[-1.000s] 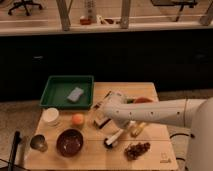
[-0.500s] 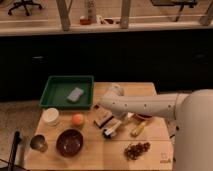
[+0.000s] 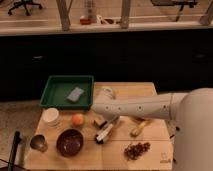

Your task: Wipe table surface with brush

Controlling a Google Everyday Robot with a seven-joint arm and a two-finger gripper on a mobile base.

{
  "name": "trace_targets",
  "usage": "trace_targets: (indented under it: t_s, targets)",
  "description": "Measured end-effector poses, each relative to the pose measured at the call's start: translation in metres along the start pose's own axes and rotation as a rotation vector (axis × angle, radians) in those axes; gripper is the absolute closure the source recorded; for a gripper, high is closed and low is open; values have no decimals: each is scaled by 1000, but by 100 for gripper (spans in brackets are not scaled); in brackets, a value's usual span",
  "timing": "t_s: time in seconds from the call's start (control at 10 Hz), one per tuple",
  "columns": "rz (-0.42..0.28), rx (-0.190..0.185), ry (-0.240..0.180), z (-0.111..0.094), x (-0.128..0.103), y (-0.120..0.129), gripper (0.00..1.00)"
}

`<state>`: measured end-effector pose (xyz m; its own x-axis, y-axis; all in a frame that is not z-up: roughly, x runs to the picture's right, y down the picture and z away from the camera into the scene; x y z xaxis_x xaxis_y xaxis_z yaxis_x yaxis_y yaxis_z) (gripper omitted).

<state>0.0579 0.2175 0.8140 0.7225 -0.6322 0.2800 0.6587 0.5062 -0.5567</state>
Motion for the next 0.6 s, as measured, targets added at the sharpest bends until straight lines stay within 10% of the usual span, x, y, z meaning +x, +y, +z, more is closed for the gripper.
trace_targets:
  t_s: [0.6]
  targets:
    - [29,-54,-18,11,8,56,100]
